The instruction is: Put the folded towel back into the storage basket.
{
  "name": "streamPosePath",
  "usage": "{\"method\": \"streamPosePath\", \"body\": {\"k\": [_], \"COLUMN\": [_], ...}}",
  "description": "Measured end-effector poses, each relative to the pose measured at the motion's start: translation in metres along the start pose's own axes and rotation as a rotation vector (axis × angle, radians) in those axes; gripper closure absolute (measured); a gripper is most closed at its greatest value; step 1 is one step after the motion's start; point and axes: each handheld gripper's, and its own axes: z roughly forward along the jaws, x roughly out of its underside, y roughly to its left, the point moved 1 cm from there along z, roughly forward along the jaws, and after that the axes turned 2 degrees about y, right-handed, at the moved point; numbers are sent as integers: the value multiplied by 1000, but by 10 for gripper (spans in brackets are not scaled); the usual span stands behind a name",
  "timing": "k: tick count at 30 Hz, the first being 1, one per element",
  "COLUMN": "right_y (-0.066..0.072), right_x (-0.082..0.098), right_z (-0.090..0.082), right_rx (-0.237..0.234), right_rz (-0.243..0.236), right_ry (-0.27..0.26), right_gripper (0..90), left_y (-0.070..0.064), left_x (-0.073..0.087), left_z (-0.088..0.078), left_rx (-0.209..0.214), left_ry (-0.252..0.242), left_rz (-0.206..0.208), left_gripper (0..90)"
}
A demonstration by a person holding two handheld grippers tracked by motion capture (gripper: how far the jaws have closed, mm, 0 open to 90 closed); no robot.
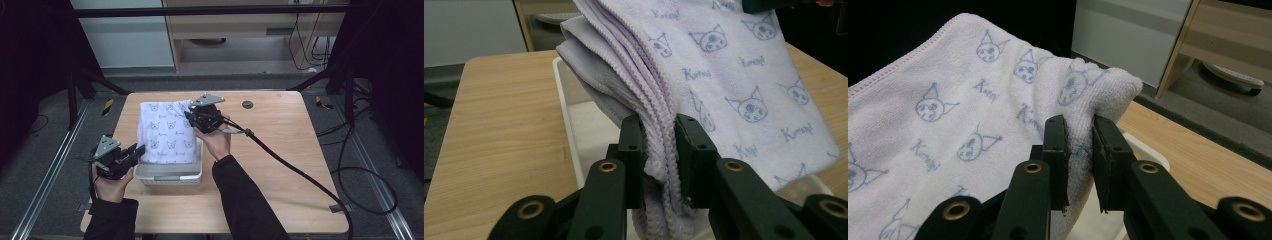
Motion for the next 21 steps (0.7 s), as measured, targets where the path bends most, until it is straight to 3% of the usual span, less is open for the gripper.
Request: {"method": "streamPosePath", "body": {"k": [21], "right_y": [2], "right_x": [23], "right_z": [25], "right_rx": [30], "right_rz": [-10], "right_ry": [70], "right_gripper": [780], "left_y": [4], "left_x": [18], "left_z": [26], "left_rx": [-37], "left_ry": [90], "left_rz": [31], "left_gripper": [738]}}
